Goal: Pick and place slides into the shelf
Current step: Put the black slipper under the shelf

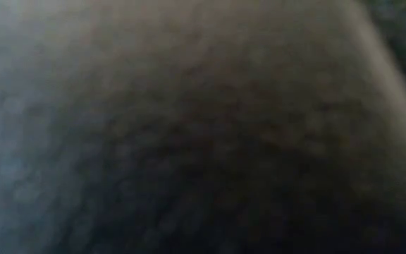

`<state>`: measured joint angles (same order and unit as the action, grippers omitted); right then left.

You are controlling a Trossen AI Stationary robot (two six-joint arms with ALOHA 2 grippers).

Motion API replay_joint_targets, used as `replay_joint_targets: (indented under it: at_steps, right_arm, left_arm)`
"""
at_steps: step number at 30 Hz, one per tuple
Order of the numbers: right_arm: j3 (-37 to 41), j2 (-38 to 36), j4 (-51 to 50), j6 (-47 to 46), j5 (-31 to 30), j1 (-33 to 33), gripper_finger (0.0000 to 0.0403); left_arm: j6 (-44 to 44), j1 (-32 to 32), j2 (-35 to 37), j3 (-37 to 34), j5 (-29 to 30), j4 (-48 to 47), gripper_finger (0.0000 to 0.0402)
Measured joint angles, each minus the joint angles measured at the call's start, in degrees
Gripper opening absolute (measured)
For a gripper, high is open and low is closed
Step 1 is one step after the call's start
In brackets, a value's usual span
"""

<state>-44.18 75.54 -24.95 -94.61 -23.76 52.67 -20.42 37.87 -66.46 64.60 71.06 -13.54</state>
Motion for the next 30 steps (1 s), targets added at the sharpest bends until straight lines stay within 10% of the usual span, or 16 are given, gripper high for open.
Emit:
replay_joint_targets:
  at_steps: [9,16,30]
  right_arm:
    - [-3.38,-10.55,-29.91,16.23,12.43,-10.07,0.017]
    - [-15.88,-10.7,-65.09,27.74,0.72,-17.07,0.0153]
    - [-7.3,-12.28,-63.3,55.47,-2.84,-49.27,0.0152]
  left_arm:
    - [7.04,0.02,0.83,0.0,-7.47,-0.03,0.0205]
    - [8.52,0.0,1.16,0.0,-7.88,-0.07,0.0205]
    - [10.4,-0.02,1.16,0.0,-8.86,-0.37,0.0205]
